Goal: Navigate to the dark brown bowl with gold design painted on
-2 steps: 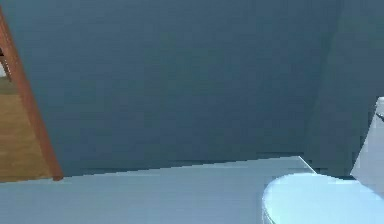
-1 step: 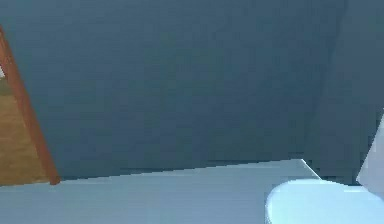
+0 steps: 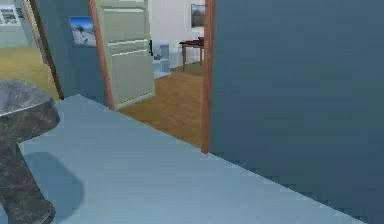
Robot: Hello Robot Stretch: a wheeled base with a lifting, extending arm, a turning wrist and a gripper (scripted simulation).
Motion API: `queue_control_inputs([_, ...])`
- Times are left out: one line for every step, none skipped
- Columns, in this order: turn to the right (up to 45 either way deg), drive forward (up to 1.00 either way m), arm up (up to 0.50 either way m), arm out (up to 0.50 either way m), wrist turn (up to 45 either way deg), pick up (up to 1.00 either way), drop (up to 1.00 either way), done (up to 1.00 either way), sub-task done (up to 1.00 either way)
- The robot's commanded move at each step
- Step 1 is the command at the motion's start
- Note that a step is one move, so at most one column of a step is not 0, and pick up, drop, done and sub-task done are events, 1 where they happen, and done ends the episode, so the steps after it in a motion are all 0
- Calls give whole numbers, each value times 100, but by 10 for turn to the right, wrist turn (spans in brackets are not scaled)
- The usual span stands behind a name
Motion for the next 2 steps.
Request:
queue_control_inputs([-60, 0, 0, 0, 0, 0, 0, 0, 0])
queue_control_inputs([0, 100, 0, 0, 0, 0, 0, 0, 0])
